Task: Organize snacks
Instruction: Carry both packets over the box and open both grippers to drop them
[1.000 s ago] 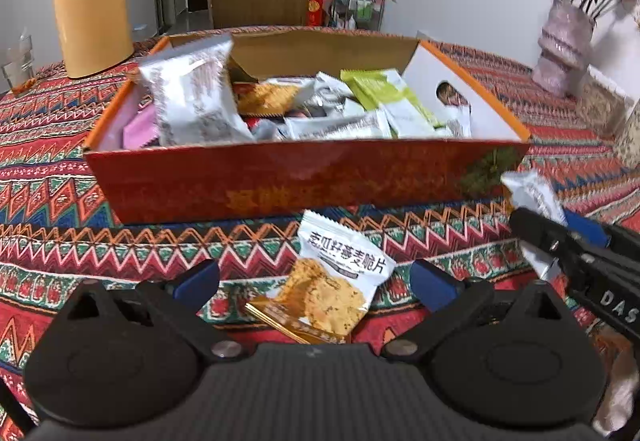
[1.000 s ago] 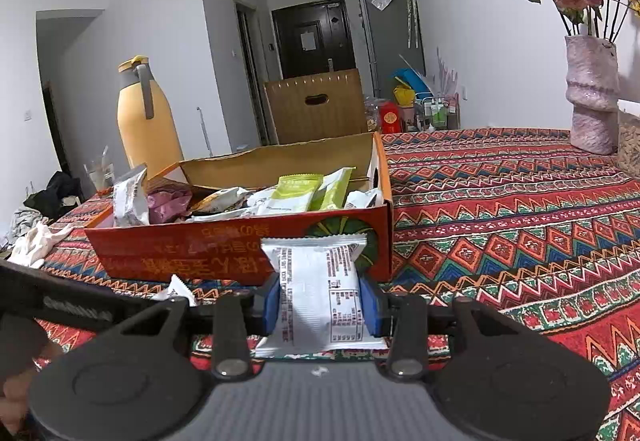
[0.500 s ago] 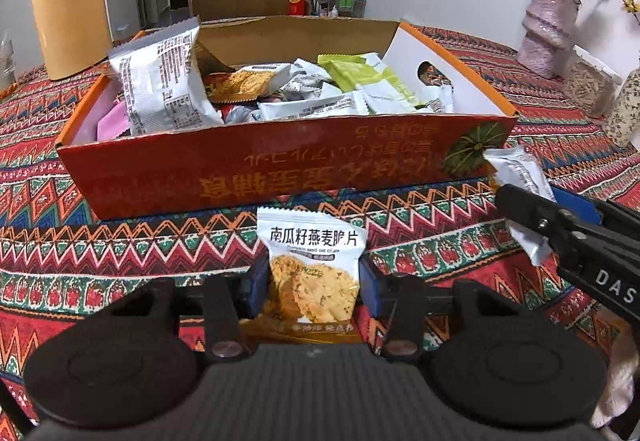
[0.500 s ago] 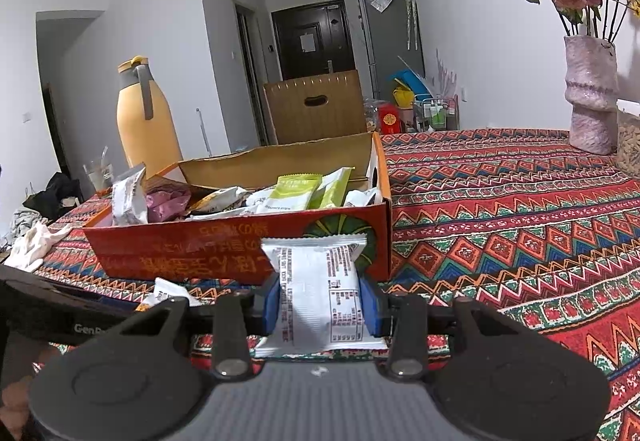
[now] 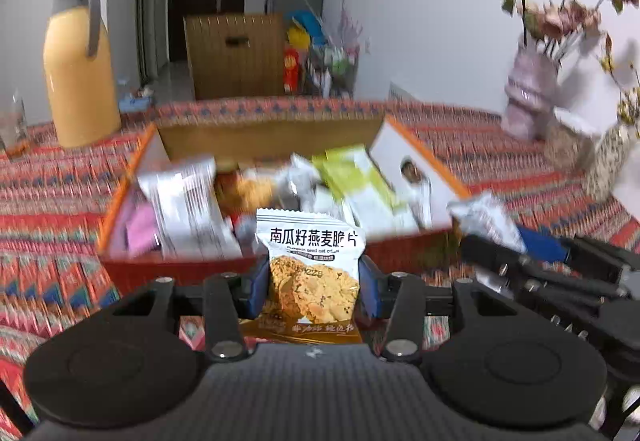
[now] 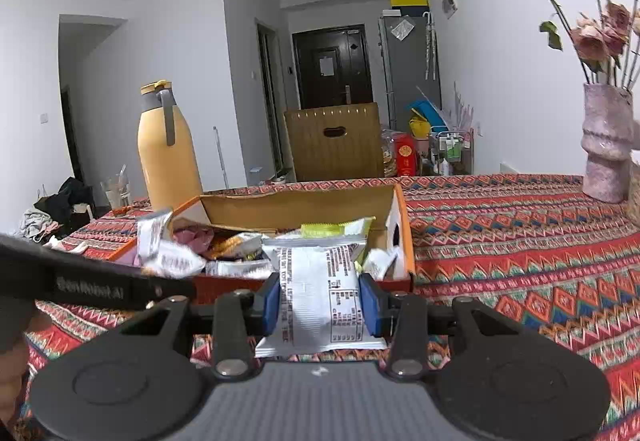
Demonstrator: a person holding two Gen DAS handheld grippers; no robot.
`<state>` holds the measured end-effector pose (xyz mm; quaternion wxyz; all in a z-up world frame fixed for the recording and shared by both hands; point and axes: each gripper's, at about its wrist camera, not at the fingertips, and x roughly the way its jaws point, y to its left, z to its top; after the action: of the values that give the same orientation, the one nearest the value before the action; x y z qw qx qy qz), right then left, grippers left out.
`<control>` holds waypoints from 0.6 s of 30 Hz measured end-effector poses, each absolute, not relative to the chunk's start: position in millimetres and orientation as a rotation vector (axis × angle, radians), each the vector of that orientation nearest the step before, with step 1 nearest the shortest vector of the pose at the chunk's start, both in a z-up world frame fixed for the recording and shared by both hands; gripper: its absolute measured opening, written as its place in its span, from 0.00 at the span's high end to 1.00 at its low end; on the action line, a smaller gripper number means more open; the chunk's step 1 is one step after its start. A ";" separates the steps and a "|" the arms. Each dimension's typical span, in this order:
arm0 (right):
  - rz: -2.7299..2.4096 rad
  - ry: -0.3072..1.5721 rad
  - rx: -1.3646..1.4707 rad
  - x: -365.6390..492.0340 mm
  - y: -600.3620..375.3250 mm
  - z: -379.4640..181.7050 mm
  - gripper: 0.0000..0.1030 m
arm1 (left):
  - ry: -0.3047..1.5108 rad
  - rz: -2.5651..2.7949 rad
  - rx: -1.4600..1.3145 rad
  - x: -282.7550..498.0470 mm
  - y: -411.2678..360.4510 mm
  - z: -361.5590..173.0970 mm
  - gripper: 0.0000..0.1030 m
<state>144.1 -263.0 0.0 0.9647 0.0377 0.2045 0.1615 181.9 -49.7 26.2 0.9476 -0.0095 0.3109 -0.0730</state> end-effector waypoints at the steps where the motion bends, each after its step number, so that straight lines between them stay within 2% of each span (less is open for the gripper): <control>1: 0.322 0.411 0.063 148.5 -259.9 2.8 0.61 | 0.616 -0.140 -0.021 185.2 -48.7 31.5 0.55; 8: 0.305 0.394 0.002 188.5 -236.7 19.6 0.61 | 0.562 -0.076 -0.024 220.8 -48.1 48.0 0.55; 15: 0.272 0.444 0.008 233.6 -225.2 9.6 0.61 | 0.565 0.012 -0.052 251.7 -40.8 45.2 0.55; 17: 0.268 0.461 0.014 239.6 -224.6 4.5 0.61 | 0.568 0.029 -0.049 255.1 -37.8 41.7 0.52; 18: 0.265 0.468 0.017 241.8 -225.2 1.6 0.61 | 0.565 0.030 -0.048 254.8 -36.0 40.7 0.47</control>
<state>241.8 -225.2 1.6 0.9641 0.0083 0.2310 0.1310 254.8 -36.0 40.7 0.9599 -0.0237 0.2789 0.0149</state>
